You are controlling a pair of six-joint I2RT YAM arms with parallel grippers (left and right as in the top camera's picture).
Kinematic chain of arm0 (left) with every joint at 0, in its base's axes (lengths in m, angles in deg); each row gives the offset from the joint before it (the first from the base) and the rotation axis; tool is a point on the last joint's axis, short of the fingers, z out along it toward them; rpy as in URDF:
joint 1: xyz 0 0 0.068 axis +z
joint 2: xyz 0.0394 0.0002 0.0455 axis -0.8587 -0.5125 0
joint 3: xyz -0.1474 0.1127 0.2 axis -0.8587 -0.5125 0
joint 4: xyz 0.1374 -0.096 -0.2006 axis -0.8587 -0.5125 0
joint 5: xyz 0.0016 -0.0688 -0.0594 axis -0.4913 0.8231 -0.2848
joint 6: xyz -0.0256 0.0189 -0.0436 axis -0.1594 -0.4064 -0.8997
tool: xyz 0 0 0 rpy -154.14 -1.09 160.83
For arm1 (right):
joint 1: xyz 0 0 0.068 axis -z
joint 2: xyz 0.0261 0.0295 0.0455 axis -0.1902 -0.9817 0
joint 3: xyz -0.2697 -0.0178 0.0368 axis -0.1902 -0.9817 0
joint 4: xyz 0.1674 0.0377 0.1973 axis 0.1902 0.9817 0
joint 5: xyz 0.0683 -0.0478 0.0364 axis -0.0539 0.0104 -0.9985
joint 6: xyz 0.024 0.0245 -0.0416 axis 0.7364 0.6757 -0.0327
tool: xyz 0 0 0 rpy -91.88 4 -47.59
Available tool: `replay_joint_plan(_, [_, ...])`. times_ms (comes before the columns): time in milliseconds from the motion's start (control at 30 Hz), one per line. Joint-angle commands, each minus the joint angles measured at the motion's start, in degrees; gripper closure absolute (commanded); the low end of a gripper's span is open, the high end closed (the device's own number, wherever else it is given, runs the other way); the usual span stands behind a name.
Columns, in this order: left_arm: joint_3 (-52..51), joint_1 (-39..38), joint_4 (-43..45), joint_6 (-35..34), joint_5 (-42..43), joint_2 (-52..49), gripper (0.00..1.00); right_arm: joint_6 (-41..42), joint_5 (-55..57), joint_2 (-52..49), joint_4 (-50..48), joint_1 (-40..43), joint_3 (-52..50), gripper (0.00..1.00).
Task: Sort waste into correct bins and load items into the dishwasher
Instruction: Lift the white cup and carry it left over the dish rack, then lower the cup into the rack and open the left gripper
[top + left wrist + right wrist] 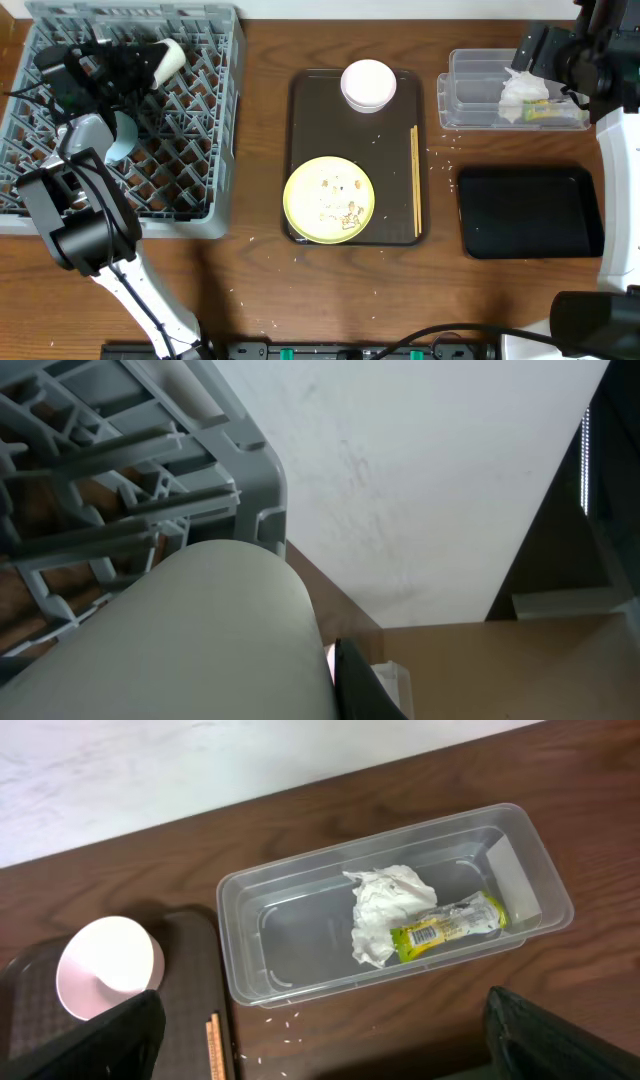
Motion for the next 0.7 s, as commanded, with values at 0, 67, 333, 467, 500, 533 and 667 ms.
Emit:
replay_joint_plan(0, [0.59,-0.31,0.48,-0.11,-1.14,-0.94,0.92,-0.42,0.15,0.0,0.11,0.48,0.15,0.01])
replay_joint_plan(67, [0.59,-0.5,0.5,-0.09,-1.16,-1.77,0.92,-0.42,0.17,0.0,0.09,0.48,0.15,0.01])
replay_joint_plan(333, [0.59,-0.57,0.42,-0.07,-2.05,-3.21,0.87,-0.42,0.17,0.0,0.11,0.48,0.15,0.01])
replay_joint_plan(467, [0.59,-0.55,0.42,-0.07,-2.23,-3.21,0.58,-0.44,0.17,0.0,0.11,0.48,0.15,0.01])
replay_joint_plan(500, [0.59,-0.46,0.44,-0.07,-2.23,-3.21,0.54,-0.44,0.15,0.0,0.11,0.48,0.15,0.01])
replay_joint_plan(533, [0.59,-0.28,0.44,-0.07,-2.21,-3.21,0.53,-0.42,0.15,0.0,0.11,0.48,0.15,0.01])
replay_joint_plan(667, [0.59,1.53,0.39,-0.09,-2.16,-3.21,0.52,-0.44,0.17,0.0,0.11,0.48,0.15,0.01])
